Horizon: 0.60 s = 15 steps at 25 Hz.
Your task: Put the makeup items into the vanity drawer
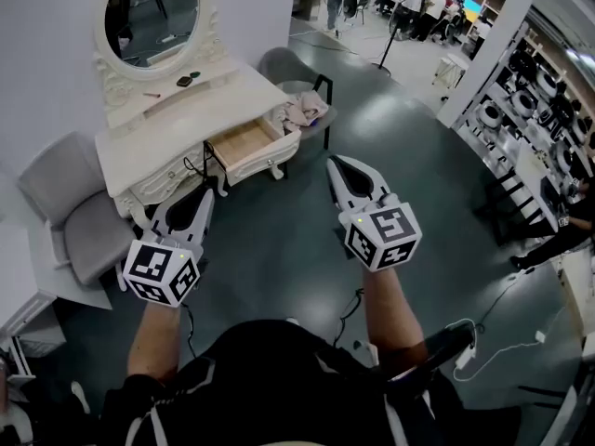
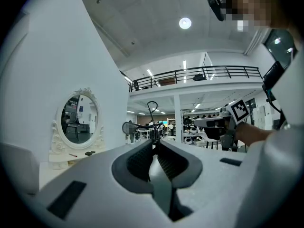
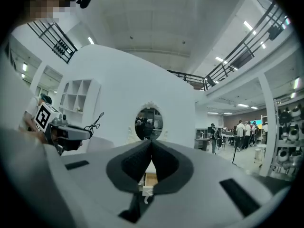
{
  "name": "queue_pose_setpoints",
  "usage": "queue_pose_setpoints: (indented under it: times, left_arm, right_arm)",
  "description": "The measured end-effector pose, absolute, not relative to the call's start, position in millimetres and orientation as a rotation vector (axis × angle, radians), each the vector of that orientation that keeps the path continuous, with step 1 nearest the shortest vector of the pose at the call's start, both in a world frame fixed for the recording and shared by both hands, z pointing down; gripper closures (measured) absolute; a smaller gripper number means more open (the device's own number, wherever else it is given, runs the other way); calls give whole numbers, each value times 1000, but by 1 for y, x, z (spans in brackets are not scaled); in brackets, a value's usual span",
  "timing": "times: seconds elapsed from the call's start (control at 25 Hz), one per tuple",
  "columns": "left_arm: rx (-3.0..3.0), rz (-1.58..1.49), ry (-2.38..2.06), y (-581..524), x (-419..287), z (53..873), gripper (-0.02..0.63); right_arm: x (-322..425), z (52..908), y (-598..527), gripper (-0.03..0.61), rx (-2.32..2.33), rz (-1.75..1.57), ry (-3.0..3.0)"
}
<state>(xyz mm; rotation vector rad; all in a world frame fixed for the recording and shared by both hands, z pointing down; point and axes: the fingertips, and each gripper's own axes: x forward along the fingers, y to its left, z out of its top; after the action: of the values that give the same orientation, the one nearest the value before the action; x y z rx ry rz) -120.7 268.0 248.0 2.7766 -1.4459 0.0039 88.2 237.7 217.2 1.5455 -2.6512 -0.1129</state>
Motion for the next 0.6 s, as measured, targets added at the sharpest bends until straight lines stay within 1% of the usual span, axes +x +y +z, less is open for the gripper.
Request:
queue_pose_setpoints:
  times: [0.6]
  left_arm:
    - [2772,15,-1454,255,-92,251,580]
  right_arm:
    - [117,222,225,574,1520,-127,-2652]
